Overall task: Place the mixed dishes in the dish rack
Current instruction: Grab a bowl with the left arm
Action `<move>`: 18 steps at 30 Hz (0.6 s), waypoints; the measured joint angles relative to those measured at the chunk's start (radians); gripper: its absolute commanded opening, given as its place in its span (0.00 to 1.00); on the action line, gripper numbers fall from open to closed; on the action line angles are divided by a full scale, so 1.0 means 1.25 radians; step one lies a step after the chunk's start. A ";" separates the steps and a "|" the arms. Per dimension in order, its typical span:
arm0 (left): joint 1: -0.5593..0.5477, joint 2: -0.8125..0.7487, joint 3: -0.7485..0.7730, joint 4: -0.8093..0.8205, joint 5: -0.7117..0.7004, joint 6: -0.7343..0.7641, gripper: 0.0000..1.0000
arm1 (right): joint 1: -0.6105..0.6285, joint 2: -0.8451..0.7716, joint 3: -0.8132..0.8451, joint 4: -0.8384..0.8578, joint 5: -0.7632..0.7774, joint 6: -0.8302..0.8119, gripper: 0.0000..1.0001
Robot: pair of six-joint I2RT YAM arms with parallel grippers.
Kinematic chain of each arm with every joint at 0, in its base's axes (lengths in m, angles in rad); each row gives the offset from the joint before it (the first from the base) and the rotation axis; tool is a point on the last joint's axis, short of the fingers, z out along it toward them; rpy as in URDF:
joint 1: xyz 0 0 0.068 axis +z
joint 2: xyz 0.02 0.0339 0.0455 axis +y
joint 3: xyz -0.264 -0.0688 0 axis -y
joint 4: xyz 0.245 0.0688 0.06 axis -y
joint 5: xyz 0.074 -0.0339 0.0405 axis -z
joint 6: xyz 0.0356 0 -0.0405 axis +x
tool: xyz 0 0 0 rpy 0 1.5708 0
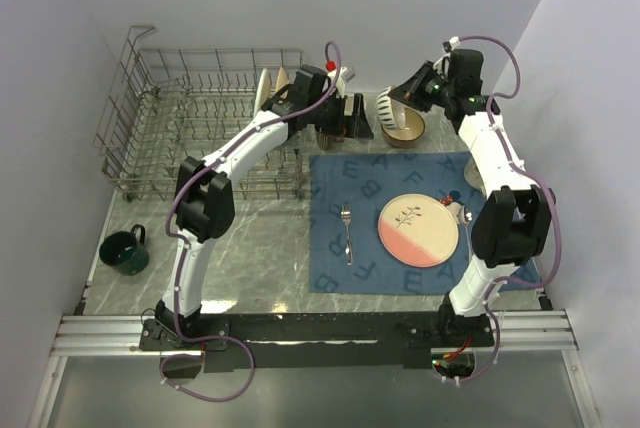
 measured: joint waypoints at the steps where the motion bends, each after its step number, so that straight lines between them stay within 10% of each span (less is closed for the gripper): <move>1: 0.000 0.000 0.000 0.000 0.000 0.002 0.99 | 0.004 -0.008 -0.001 0.000 -0.006 0.005 0.00; 18: 0.068 -0.327 -0.213 0.070 0.090 -0.005 0.99 | 0.124 -0.036 0.014 -0.014 -0.070 0.066 0.00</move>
